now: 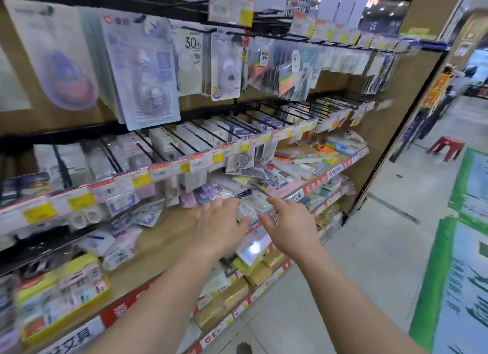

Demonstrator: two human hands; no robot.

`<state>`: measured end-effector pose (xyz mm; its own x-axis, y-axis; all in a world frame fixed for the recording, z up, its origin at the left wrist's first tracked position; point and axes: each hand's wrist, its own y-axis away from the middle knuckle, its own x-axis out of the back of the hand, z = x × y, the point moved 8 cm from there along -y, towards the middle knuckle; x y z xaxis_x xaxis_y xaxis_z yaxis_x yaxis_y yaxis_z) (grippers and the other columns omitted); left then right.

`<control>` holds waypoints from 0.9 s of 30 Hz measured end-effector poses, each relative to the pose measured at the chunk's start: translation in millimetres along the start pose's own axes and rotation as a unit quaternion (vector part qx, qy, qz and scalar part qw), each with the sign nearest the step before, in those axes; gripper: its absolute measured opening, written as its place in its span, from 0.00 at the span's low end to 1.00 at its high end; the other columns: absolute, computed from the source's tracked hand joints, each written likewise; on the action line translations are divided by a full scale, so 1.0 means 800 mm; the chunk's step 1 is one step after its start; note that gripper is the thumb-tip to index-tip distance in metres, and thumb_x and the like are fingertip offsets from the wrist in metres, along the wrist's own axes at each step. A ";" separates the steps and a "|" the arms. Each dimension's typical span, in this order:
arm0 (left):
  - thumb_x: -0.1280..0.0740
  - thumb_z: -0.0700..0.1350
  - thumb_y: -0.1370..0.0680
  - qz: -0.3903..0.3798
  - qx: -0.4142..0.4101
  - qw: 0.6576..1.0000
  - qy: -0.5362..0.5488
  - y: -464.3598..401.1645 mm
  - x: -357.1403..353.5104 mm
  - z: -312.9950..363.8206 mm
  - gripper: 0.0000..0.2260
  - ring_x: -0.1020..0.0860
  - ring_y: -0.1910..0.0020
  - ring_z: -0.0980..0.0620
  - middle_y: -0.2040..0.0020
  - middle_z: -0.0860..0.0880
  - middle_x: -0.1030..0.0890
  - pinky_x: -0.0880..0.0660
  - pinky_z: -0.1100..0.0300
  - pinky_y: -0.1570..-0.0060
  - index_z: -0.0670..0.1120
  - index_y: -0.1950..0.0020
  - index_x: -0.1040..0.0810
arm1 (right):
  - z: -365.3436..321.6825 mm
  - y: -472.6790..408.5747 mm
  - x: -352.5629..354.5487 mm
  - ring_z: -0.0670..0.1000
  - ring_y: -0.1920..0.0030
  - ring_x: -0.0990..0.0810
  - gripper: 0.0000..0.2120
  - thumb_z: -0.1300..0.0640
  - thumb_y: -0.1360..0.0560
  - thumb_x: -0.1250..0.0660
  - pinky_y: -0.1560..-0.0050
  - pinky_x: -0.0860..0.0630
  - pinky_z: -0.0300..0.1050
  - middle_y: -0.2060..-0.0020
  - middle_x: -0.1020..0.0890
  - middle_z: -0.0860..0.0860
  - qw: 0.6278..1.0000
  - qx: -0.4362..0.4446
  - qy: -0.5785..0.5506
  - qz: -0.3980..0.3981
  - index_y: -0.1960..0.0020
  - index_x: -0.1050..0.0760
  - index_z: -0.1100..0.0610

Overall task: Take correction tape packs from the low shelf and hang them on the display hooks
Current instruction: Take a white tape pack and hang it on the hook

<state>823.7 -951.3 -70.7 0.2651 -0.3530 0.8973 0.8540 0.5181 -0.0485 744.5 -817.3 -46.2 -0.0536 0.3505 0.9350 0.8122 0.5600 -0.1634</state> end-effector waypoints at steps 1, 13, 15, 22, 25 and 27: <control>0.41 0.62 0.20 -0.006 -0.003 1.000 -0.002 -0.018 -0.008 0.000 0.24 0.32 0.30 0.44 0.30 0.47 0.28 0.36 0.48 0.32 0.53 0.27 0.32 | 0.006 -0.014 -0.006 0.55 0.34 0.28 0.24 0.41 0.21 0.40 0.37 0.30 0.51 0.36 0.23 0.52 1.000 -0.003 0.005 -0.006 0.27 0.31 0.48; 0.40 0.63 0.21 -0.094 0.044 0.995 -0.008 -0.190 -0.094 -0.049 0.26 0.31 0.30 0.44 0.30 0.46 0.28 0.33 0.50 0.34 0.52 0.26 0.33 | 0.069 -0.177 -0.105 0.55 0.34 0.27 0.25 0.40 0.20 0.42 0.39 0.28 0.48 0.33 0.24 0.52 0.993 -0.039 0.022 -0.108 0.26 0.34 0.49; 0.41 0.63 0.21 -0.102 0.059 0.993 -0.009 -0.203 -0.110 -0.059 0.25 0.29 0.32 0.45 0.31 0.46 0.26 0.32 0.50 0.35 0.52 0.28 0.32 | 0.083 -0.194 -0.119 0.55 0.34 0.27 0.25 0.40 0.20 0.41 0.39 0.27 0.49 0.33 0.24 0.52 0.992 -0.049 0.017 -0.117 0.26 0.33 0.48; 0.40 0.64 0.23 -0.123 0.150 0.981 0.018 -0.240 -0.169 -0.086 0.25 0.27 0.35 0.45 0.34 0.47 0.25 0.27 0.49 0.39 0.53 0.30 0.30 | 0.126 -0.267 -0.182 0.56 0.37 0.24 0.25 0.40 0.21 0.39 0.40 0.25 0.51 0.37 0.21 0.53 0.981 -0.013 0.023 -0.193 0.28 0.31 0.50; 0.38 0.63 0.23 -0.118 0.213 0.969 0.037 -0.249 -0.187 -0.089 0.26 0.27 0.35 0.44 0.32 0.48 0.26 0.28 0.50 0.39 0.55 0.28 0.31 | 0.146 -0.300 -0.205 0.58 0.38 0.24 0.24 0.42 0.21 0.38 0.41 0.24 0.52 0.37 0.22 0.55 0.970 0.013 0.038 -0.240 0.28 0.31 0.51; 0.37 0.62 0.24 -0.109 0.254 0.959 0.056 -0.253 -0.198 -0.089 0.27 0.27 0.34 0.45 0.31 0.48 0.27 0.28 0.52 0.37 0.54 0.27 0.32 | 0.156 -0.325 -0.218 0.58 0.40 0.23 0.23 0.42 0.21 0.38 0.44 0.23 0.51 0.40 0.22 0.56 0.963 0.031 0.049 -0.263 0.30 0.30 0.51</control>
<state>640.5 -1055.9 -234.0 0.1752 -0.5629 0.8078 0.5739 0.7250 0.3808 470.1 -930.1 -206.5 -0.3896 -0.0651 0.9187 0.6514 0.6857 0.3249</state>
